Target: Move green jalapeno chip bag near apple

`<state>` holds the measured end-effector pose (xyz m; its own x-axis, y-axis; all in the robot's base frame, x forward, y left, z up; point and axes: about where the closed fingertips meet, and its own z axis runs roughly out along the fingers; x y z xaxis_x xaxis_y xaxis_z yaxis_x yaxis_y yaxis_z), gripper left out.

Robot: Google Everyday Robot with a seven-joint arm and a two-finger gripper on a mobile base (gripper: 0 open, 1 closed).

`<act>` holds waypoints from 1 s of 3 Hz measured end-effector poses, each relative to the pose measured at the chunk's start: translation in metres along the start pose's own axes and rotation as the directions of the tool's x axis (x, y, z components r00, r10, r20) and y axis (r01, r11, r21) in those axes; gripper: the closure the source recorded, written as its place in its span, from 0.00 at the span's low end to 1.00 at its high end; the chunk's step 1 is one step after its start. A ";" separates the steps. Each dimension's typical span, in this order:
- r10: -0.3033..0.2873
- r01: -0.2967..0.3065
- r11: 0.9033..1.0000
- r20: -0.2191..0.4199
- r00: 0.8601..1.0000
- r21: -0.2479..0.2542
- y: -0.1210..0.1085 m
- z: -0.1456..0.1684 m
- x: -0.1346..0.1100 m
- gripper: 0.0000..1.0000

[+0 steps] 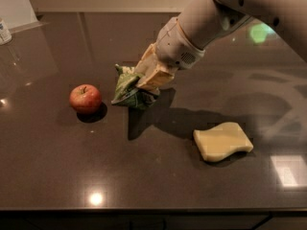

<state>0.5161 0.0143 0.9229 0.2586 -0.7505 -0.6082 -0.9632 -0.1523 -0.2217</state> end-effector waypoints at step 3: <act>-0.140 0.142 0.989 -0.048 0.989 0.035 -0.001 0.027 -0.014 0.59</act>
Offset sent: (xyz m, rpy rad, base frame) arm 0.0006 0.0353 -0.0165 -0.0591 -0.1499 0.0986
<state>0.5158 0.0423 0.9111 0.3871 -0.7515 -0.5342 -0.9136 -0.2346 -0.3321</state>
